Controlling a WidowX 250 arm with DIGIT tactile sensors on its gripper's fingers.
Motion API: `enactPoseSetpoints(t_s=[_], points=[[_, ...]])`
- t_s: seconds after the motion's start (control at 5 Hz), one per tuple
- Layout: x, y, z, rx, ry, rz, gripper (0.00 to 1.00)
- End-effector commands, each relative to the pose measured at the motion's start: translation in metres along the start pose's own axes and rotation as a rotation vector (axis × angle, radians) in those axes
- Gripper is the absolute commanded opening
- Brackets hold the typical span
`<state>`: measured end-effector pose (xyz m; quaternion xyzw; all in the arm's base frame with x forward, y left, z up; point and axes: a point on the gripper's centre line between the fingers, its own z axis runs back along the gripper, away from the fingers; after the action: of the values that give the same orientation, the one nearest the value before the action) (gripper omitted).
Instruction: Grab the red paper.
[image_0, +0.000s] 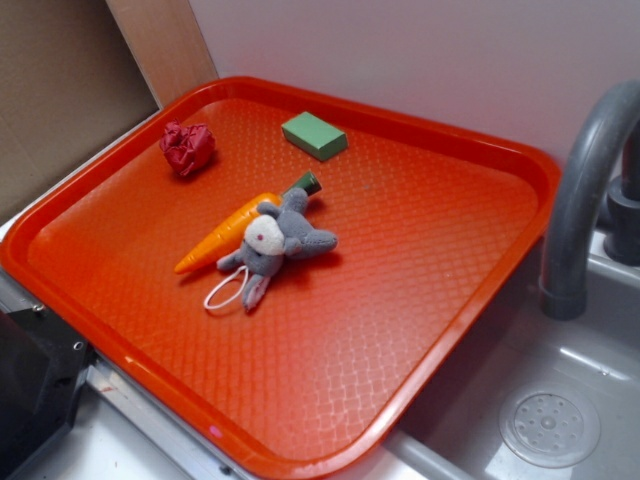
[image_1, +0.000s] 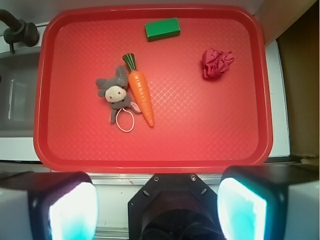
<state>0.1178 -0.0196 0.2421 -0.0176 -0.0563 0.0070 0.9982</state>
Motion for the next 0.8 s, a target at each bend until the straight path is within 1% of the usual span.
enactPoseSetpoints(t_s=[0.0,0.2,0.4,0.6], points=[[0.0,0.0,0.0,0.0,0.0,0.0,1.0],[0.041,0.009,-0.027,-0.039,0.023,0.241,1.0],[0.075,0.031,-0.053,-0.029,0.03,0.425,1.0],[0.099,0.058,-0.08,0.014,0.032,0.565,1.0]])
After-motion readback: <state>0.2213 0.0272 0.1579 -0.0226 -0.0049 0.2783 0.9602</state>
